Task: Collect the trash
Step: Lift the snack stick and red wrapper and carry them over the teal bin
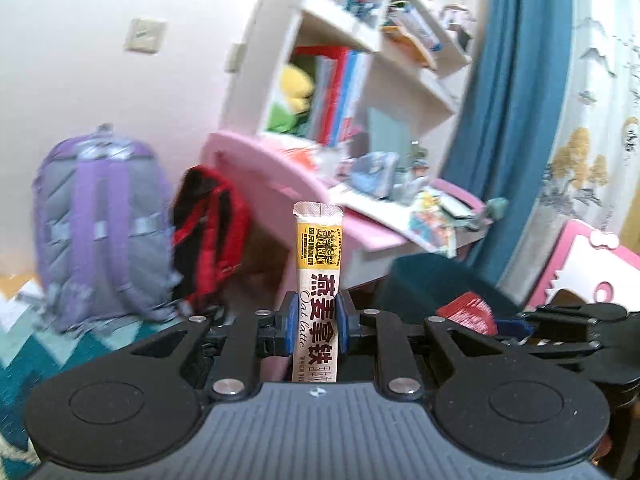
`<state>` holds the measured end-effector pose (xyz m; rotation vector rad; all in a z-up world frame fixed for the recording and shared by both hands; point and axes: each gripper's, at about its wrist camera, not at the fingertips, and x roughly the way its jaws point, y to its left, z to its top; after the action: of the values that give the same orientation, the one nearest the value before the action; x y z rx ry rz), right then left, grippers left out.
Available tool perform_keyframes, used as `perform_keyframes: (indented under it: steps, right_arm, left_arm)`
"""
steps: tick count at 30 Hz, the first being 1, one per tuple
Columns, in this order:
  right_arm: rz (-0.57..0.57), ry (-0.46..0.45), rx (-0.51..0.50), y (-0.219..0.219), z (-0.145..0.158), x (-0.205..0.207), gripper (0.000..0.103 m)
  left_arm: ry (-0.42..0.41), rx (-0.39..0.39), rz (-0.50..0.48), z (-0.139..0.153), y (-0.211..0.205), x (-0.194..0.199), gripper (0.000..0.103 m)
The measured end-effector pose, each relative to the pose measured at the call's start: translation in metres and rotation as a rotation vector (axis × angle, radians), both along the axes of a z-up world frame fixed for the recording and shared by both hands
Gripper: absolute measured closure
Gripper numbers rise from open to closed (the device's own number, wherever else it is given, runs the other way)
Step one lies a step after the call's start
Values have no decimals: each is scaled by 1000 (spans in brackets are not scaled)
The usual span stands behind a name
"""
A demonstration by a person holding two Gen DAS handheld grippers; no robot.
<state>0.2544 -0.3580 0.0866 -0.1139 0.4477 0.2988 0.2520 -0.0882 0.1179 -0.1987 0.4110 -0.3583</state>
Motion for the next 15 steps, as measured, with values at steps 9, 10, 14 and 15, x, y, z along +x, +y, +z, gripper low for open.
perform_keyframes:
  steps: [9,10,14,15]
  right_arm:
    - [-157,46,5,-91,6,32,74]
    - [-162,56,-5,-96,4,34,74]
    - [-189,110,-58,-114,-7,53,74]
    - [-189,125,-69,-116,-10,59,74]
  left_arm:
    - [-42,15,-130,49,-109,46,84]
    - [-43,17,-144,50,-121,52,84]
    - [-45,33,-186,52,-166,72,84]
    - [-39,39,-191,49,-177,78,84]
